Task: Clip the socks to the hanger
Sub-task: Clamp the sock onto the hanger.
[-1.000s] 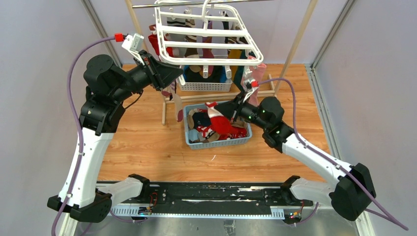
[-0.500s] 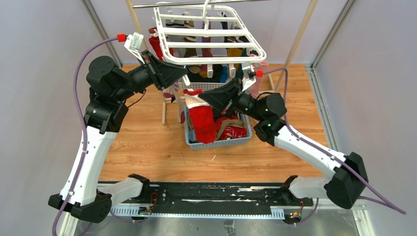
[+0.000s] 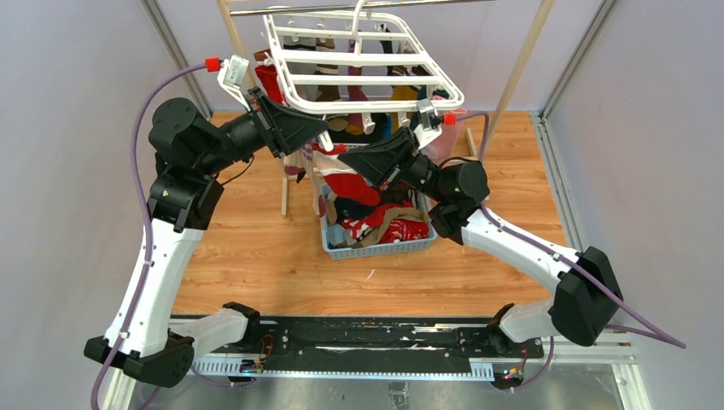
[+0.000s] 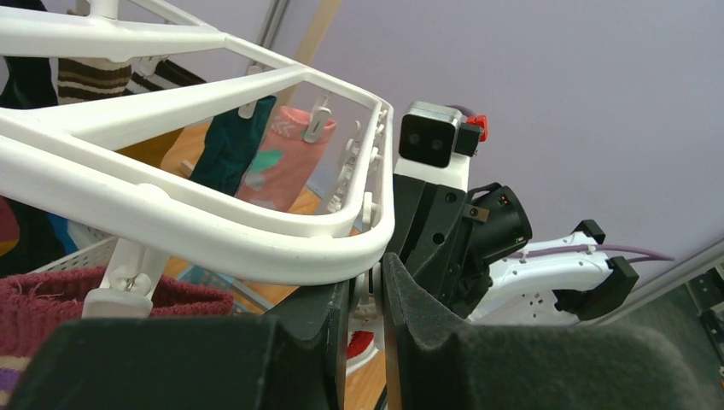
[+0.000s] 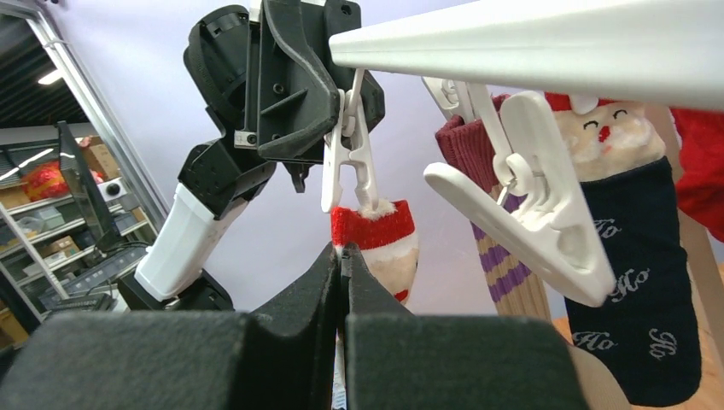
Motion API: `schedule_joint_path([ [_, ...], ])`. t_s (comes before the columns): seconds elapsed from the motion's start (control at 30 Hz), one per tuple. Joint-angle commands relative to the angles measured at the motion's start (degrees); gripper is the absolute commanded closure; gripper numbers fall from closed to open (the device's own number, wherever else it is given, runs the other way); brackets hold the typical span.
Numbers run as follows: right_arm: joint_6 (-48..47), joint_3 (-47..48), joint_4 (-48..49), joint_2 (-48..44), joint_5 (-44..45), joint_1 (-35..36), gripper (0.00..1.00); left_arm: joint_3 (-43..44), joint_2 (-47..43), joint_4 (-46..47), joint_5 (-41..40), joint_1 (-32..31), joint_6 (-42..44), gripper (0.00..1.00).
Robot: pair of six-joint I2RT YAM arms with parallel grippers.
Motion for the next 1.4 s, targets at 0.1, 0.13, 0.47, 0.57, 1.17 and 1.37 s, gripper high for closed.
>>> schedule_joint_path([
  [0.1,3.4,3.1,4.7,1.3,-2.0,0.8,1.0,0.1,-1.0,0.0,6.0,-0.2,-1.0,0.91],
  [0.13,3.5,3.4,4.5,1.4,-2.0,0.7,1.0,0.1,-1.0,0.2,6.4,-0.2,-1.1,0.91],
  [0.47,4.1,4.6,5.1,2.2,-1.7,0.7,1.0,0.4,-1.2,0.3,8.2,-0.2,-1.2,0.91],
  [0.57,4.6,5.0,5.9,2.6,-1.6,0.6,1.0,0.5,-1.1,0.3,8.3,-0.2,-1.0,0.91],
  [1.17,3.7,4.6,9.0,3.3,2.8,0.8,1.0,0.9,-1.6,-1.2,5.9,-0.2,0.9,0.68],
  [1.37,2.5,4.8,7.9,3.4,2.5,1.5,1.0,0.9,-2.0,-2.4,5.1,-0.2,1.7,0.33],
])
